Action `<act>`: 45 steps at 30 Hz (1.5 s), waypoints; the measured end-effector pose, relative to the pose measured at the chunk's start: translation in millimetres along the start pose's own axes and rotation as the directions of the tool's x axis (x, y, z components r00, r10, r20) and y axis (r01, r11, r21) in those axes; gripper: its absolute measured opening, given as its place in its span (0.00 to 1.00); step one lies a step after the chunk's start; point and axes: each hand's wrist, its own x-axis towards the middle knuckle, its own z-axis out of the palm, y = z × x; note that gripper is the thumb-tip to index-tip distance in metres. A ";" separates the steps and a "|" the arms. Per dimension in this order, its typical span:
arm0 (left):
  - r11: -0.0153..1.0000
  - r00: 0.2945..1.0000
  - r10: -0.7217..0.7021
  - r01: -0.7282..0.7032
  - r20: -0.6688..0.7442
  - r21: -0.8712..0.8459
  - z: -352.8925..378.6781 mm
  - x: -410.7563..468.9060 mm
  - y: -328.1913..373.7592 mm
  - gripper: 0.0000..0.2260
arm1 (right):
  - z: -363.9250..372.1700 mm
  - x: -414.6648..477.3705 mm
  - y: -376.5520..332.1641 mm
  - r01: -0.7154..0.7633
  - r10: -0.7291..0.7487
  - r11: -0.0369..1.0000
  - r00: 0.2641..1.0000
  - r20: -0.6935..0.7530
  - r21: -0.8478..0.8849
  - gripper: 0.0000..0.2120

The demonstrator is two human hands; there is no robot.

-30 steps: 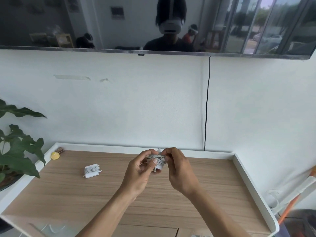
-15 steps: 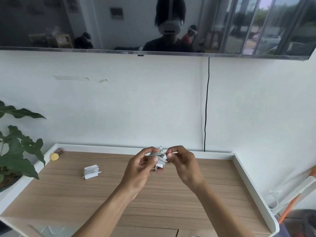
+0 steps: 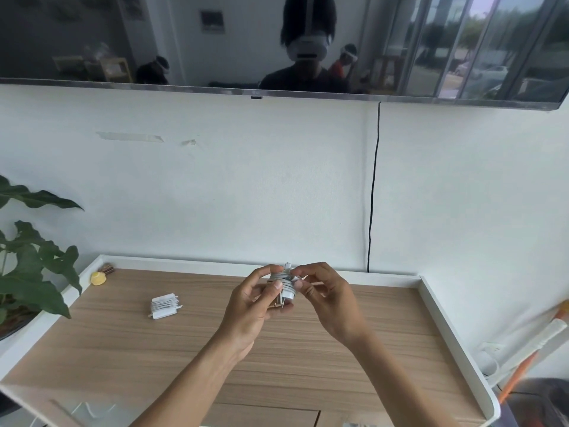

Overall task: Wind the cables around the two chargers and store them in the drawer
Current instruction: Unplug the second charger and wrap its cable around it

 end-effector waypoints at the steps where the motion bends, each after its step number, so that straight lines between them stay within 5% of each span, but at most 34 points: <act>1: 1.000 1.000 0.000 0.000 0.004 0.016 -0.4 -0.4 -1.5 0.10 | 0.5 -0.3 0.2 0.013 -0.013 1.000 1.000 -0.006 -0.028 0.07; 14: 0.996 1.000 0.017 -0.015 -0.020 0.090 -11.2 -2.9 -8.0 0.10 | 8.9 -3.7 5.5 -0.016 0.012 0.997 0.999 0.046 0.079 0.13; 22: 0.995 0.999 0.017 -0.013 -0.045 0.102 -6.2 6.0 -11.8 0.10 | 2.9 11.5 9.9 -0.071 0.061 0.992 0.994 0.089 0.107 0.07; 30: 0.998 0.993 -0.063 0.066 -0.095 0.022 6.6 30.5 -18.4 0.14 | -10.6 32.8 45.4 -0.115 0.113 0.993 0.955 0.276 -0.006 0.34; 37: 0.985 0.974 -0.093 0.121 -0.206 0.124 -14.2 39.3 -28.7 0.16 | 14.2 53.4 73.1 -0.011 0.026 0.999 0.956 0.291 -0.052 0.29; 45: 0.948 0.945 -0.196 0.252 -0.263 0.197 -89.5 19.7 -36.1 0.24 | 78.8 72.2 98.0 -0.081 0.093 0.996 0.879 0.467 -0.046 0.26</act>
